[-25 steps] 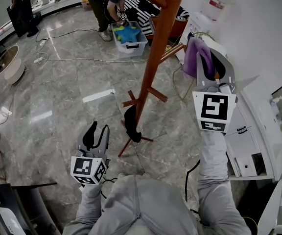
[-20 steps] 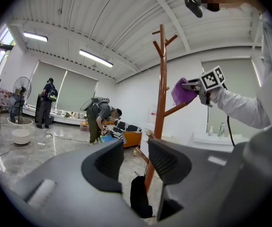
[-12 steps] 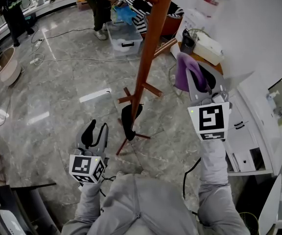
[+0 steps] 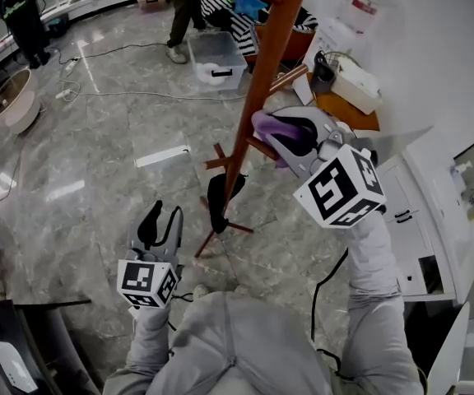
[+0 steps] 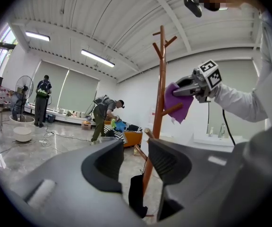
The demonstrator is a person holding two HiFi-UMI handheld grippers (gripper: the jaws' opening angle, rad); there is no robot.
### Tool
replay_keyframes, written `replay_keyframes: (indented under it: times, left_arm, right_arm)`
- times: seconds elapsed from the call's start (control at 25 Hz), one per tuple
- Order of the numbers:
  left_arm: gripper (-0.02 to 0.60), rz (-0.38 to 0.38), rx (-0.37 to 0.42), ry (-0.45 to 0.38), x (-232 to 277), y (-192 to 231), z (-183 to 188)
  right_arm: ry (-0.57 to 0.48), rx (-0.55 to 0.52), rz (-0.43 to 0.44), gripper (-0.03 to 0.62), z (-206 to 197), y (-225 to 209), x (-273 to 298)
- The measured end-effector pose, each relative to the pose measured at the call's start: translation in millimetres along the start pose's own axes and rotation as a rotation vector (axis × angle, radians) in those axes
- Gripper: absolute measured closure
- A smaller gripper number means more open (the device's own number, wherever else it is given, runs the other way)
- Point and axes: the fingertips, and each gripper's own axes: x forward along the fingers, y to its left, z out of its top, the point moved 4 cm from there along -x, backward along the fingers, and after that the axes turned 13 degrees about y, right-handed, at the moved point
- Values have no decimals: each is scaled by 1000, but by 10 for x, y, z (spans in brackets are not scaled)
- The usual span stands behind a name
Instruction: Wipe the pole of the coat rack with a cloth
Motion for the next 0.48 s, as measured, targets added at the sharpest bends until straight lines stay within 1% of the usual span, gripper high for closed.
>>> replay_keyframes:
  times: [0.16, 0.24, 0.36, 0.48]
  left_arm:
    - [411, 22, -15, -4, -53, 50, -47]
    - [411, 30, -21, -8, -62, 63, -59]
    - [411, 34, -29, -10, -63, 70, -54]
    - [411, 41, -35, -9, -79, 101, -61]
  right_arm:
    - [86, -173, 115, 526, 119, 104, 119]
    - [139, -269, 150, 526, 163, 177, 184]
    - [209, -389, 171, 526, 221, 287, 269]
    - [244, -450, 171, 526, 274, 382, 325]
